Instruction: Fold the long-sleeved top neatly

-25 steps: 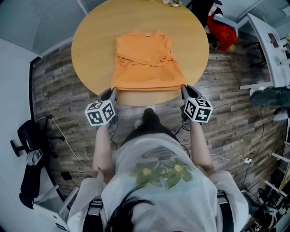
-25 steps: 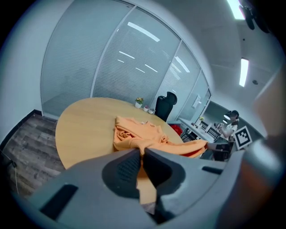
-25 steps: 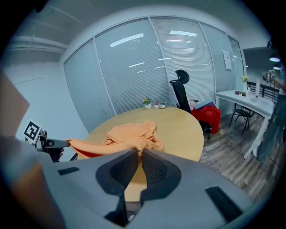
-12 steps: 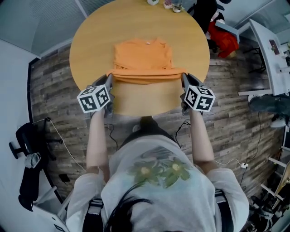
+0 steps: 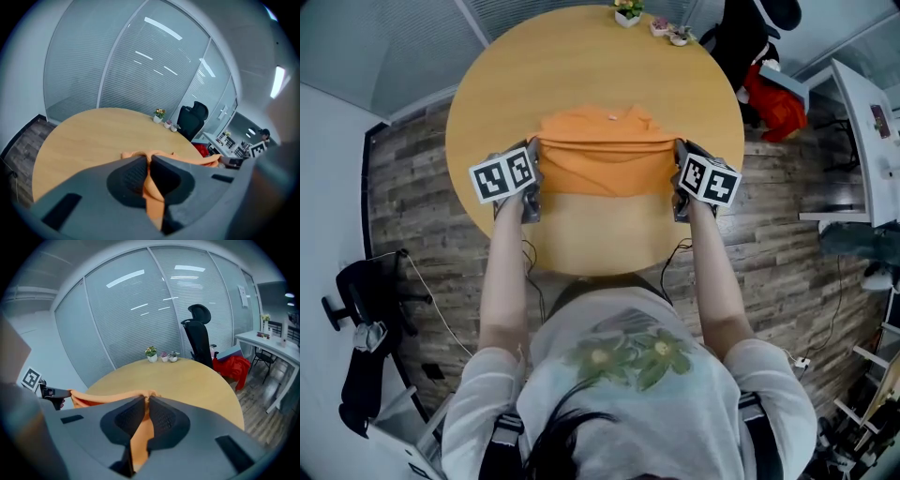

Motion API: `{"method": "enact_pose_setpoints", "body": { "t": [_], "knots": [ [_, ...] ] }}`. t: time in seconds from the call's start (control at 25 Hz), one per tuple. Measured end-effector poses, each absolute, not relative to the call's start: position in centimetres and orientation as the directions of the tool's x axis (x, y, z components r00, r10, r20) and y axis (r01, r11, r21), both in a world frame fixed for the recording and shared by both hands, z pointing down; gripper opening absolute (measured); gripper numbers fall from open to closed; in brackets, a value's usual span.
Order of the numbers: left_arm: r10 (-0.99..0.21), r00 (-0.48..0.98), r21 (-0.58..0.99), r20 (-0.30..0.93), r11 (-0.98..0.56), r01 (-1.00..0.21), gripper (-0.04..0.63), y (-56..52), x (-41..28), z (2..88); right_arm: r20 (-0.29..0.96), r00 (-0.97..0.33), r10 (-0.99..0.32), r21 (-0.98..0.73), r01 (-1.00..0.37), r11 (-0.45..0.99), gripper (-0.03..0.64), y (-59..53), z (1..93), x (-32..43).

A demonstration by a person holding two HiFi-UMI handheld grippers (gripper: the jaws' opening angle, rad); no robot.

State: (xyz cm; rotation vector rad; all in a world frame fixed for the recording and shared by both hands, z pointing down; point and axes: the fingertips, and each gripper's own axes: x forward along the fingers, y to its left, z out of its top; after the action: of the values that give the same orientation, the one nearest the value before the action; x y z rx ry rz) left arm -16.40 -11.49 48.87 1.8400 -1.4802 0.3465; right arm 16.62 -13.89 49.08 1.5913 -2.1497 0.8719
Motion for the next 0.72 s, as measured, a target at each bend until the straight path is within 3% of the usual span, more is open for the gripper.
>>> {"method": "enact_pose_setpoints", "body": {
  "t": [0.72],
  "knots": [
    [-0.552, 0.224, 0.339, 0.803, 0.113, -0.934, 0.020, -22.2, -17.3, 61.1, 0.765, -0.344, -0.544, -0.330, -0.935, 0.128, 0.043, -25.9, 61.6, 16.4]
  ]
}}
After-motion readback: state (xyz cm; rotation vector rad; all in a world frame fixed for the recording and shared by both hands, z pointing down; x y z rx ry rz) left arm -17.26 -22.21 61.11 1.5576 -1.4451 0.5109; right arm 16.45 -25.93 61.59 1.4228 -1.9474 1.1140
